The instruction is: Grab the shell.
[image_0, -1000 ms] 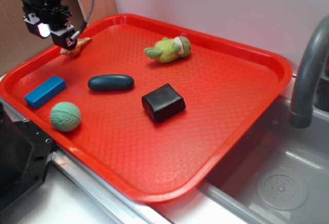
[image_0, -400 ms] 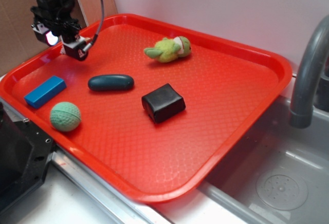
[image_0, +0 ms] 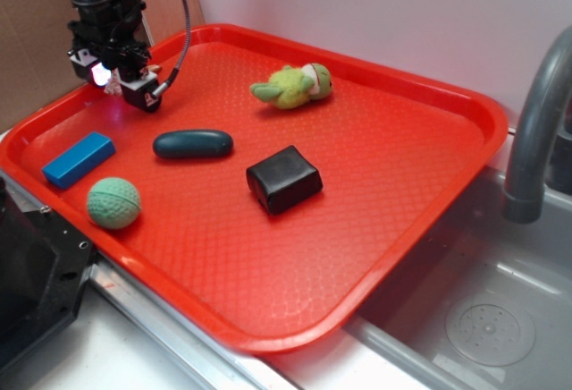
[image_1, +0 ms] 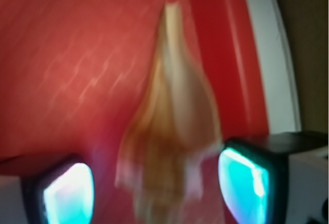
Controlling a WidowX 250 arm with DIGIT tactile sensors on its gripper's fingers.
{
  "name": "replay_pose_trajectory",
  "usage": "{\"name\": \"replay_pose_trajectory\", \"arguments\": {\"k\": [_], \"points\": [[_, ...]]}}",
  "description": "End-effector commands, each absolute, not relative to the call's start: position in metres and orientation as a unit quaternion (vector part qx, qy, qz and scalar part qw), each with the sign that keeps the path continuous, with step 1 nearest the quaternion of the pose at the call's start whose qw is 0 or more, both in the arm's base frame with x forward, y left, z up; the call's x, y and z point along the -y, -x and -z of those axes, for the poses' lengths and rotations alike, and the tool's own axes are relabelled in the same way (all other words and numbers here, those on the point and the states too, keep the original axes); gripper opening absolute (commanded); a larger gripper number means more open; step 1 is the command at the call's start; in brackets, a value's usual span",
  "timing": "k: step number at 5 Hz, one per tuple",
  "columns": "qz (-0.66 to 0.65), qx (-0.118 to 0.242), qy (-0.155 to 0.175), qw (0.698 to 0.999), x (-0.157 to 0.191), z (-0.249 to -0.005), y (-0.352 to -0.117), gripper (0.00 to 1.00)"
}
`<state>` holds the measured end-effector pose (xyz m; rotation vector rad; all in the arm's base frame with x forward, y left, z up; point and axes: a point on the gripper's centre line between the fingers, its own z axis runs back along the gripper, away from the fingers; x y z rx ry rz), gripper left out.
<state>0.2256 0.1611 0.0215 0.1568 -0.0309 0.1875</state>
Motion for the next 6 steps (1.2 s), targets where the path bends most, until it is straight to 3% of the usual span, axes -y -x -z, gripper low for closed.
{"name": "replay_pose_trajectory", "arguments": {"k": [1,2,3,4,5,6], "points": [[-0.106,0.023,-0.091,0.990,-0.170,-0.024,-0.224,0.00],[-0.113,0.022,-0.095,0.989,-0.169,-0.026,-0.222,0.00],[-0.107,0.030,-0.066,0.992,-0.146,-0.052,-0.211,0.00],[-0.023,0.066,-0.026,0.997,-0.101,-0.102,-0.181,0.00],[0.005,0.085,-0.001,0.996,-0.066,-0.153,-0.177,0.00],[0.023,0.068,0.031,0.997,-0.051,-0.187,-0.182,0.00]]}}
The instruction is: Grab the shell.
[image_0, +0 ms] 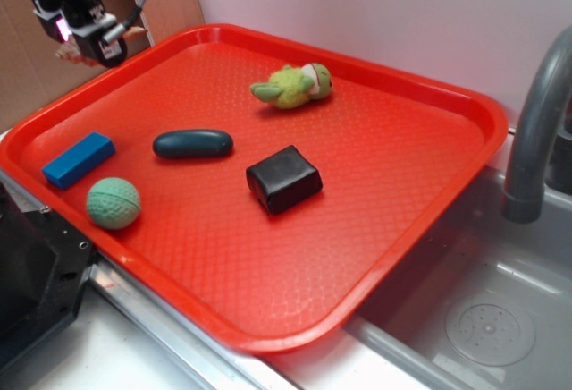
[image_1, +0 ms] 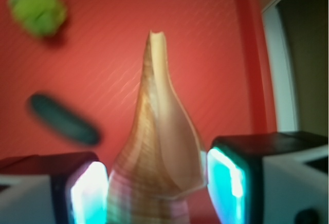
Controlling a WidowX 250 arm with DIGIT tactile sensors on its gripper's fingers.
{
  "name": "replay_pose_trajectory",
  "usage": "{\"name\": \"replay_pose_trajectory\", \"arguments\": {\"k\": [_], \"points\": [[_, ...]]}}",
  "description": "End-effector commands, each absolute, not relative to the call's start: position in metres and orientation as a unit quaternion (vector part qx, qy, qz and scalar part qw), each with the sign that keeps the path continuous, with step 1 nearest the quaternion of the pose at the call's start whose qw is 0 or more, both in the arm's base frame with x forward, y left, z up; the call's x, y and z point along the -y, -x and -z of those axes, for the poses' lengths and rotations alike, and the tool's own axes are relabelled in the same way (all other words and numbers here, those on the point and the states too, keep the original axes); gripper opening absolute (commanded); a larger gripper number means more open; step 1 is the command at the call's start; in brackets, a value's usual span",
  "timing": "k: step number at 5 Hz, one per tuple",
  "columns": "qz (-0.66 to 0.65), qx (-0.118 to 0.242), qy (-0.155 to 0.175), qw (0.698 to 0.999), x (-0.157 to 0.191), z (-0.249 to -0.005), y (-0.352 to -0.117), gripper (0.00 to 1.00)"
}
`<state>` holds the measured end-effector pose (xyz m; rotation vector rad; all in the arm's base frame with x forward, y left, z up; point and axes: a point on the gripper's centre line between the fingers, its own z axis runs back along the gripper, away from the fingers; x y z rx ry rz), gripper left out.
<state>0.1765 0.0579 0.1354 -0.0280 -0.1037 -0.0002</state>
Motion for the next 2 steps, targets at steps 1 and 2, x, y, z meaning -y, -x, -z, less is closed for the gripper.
{"name": "replay_pose_trajectory", "arguments": {"k": [1,2], "points": [[0.019,0.044,0.038,0.998,-0.046,-0.203,-0.186,0.00],[0.031,0.053,0.009,0.998,-0.043,-0.214,-0.187,0.00]]}}
